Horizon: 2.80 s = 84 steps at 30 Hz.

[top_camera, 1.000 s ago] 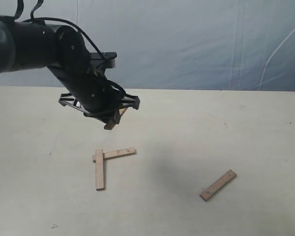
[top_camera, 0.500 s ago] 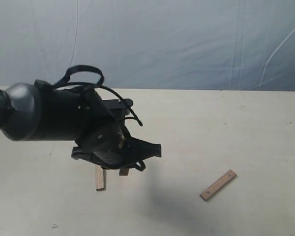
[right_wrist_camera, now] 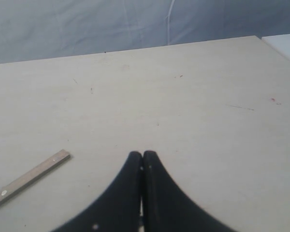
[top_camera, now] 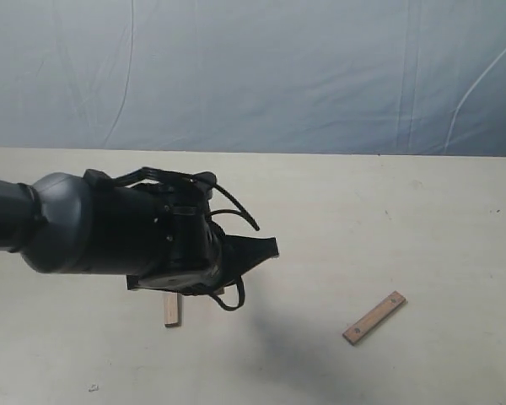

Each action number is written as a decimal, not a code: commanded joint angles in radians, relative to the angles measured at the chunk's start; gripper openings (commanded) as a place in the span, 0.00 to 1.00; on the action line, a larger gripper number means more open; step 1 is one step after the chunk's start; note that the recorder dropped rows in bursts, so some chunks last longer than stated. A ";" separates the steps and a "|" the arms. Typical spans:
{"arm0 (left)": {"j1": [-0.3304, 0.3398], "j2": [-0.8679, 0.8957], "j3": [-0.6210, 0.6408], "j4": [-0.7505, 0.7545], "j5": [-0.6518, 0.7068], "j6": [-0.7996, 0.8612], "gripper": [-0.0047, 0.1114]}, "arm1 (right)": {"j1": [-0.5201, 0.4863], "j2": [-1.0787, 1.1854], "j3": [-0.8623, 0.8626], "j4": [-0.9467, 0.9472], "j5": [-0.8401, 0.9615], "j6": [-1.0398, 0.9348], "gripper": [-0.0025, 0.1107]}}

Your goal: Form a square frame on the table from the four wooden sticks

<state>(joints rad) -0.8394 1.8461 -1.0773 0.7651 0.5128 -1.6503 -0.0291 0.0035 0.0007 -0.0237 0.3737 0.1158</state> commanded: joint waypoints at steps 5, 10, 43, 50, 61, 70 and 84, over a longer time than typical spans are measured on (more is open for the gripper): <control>-0.007 0.079 -0.013 0.086 -0.021 -0.104 0.04 | -0.008 -0.004 -0.001 0.000 -0.012 -0.004 0.01; -0.007 0.121 -0.025 0.101 -0.024 -0.121 0.04 | -0.008 -0.004 -0.001 0.000 -0.012 -0.004 0.01; 0.004 -0.009 -0.041 0.210 0.133 0.077 0.32 | -0.008 -0.004 -0.001 0.000 -0.009 -0.004 0.01; 0.132 -0.167 -0.021 -0.224 0.133 0.694 0.04 | -0.008 -0.004 -0.001 0.000 -0.012 -0.004 0.01; 0.301 -0.257 0.230 -0.436 -0.117 0.929 0.04 | -0.008 -0.004 -0.001 0.000 -0.012 -0.004 0.01; 0.328 -0.186 0.257 -0.498 -0.272 0.929 0.41 | -0.008 -0.004 -0.001 0.000 -0.010 -0.004 0.01; 0.330 0.002 0.219 -0.508 -0.401 0.925 0.48 | -0.008 -0.004 -0.001 0.000 -0.010 -0.004 0.01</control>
<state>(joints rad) -0.5123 1.8179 -0.8401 0.2817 0.1259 -0.7230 -0.0291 0.0035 0.0007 -0.0237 0.3719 0.1158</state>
